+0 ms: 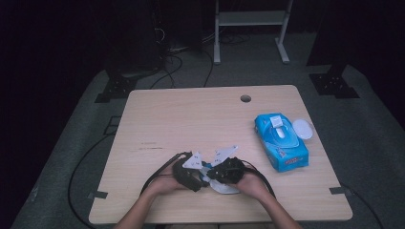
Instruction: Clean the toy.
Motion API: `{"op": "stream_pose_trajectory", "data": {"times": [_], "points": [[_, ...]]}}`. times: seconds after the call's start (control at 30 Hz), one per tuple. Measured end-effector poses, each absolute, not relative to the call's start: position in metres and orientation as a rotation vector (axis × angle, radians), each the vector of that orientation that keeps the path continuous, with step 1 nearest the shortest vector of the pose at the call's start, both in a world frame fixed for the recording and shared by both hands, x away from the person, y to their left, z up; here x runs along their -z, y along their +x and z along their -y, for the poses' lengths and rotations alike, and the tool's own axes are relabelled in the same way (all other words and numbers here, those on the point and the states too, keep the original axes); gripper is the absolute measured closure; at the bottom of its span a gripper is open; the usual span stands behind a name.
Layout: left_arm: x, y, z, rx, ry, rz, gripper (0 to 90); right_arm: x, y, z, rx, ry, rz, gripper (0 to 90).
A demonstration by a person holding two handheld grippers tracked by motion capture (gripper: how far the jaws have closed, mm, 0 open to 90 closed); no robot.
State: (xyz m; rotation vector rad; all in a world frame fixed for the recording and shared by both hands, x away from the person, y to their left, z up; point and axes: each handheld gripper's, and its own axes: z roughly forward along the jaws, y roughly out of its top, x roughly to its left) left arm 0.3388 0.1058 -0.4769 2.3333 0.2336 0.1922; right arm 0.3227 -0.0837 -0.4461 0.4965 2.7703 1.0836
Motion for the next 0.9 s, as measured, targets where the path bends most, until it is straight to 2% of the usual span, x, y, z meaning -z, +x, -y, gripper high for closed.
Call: {"op": "stream_pose_trajectory", "data": {"times": [0.37,0.63,0.9], "points": [[0.477,0.339,-0.106,-0.187,2.331,-0.236,25.4,0.438,0.326,0.113,-1.096,0.59,-2.745,84.6],[0.477,0.34,-0.106,-0.189,2.331,-0.233,25.3,0.446,0.348,0.085,-1.115,0.623,-2.731,84.5],[0.477,0.34,-0.106,-0.188,2.332,-0.233,25.3,0.445,0.347,0.085,-1.028,0.609,-2.669,84.6]]}}
